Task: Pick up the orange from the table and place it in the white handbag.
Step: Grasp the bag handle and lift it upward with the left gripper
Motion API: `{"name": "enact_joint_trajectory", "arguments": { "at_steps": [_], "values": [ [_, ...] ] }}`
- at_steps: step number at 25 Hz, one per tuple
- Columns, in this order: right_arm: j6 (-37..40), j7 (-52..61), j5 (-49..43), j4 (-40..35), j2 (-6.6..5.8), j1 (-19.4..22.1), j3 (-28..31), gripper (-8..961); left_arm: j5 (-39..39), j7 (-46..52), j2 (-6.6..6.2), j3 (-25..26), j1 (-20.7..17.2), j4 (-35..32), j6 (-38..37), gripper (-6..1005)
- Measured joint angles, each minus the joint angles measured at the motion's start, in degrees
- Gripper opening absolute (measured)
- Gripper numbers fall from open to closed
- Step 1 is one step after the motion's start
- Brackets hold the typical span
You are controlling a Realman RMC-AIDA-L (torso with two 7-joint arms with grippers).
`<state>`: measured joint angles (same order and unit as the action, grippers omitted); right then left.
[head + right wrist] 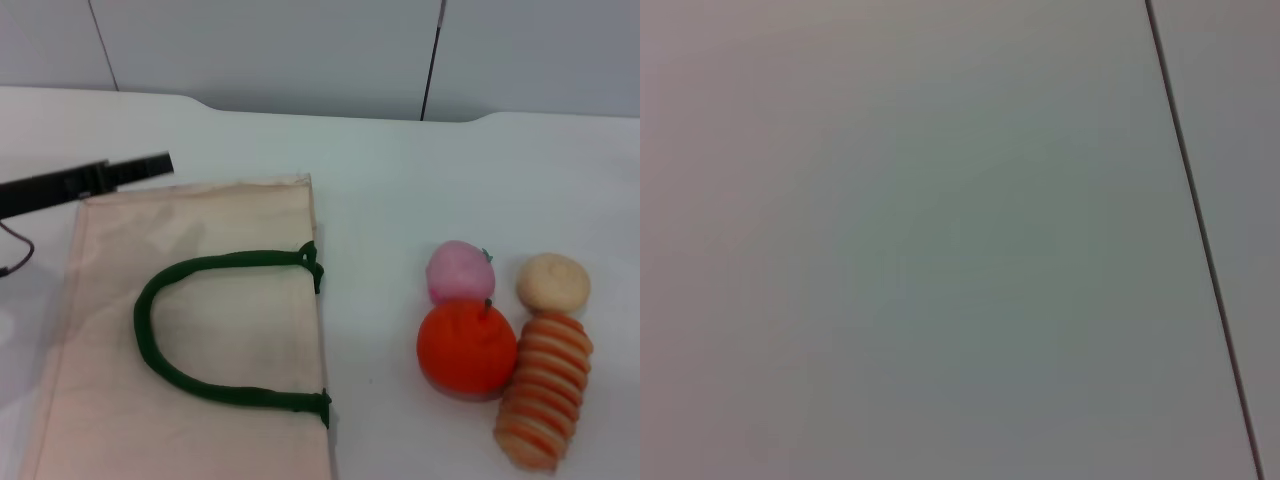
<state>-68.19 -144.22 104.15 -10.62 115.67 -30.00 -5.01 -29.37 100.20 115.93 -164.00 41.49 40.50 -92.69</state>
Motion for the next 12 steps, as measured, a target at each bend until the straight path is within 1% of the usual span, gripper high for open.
{"name": "enact_joint_trajectory", "arguments": {
  "at_steps": [3,8,12],
  "values": [
    [0.0,0.0,0.0,-0.1,-0.03,0.1,0.0,879,5.6,2.4,-0.02,0.0,1.2,2.4,-2.3,507],
    [0.0,0.0,0.0,-0.1,-0.02,0.1,0.0,879,12.5,5.3,-0.32,-0.1,3.1,5.9,-7.6,507],
    [0.0,0.0,0.0,-0.2,-0.01,0.1,0.0,879,19.1,7.1,-0.52,-0.1,5.1,7.6,-8.6,507]
  ]
}}
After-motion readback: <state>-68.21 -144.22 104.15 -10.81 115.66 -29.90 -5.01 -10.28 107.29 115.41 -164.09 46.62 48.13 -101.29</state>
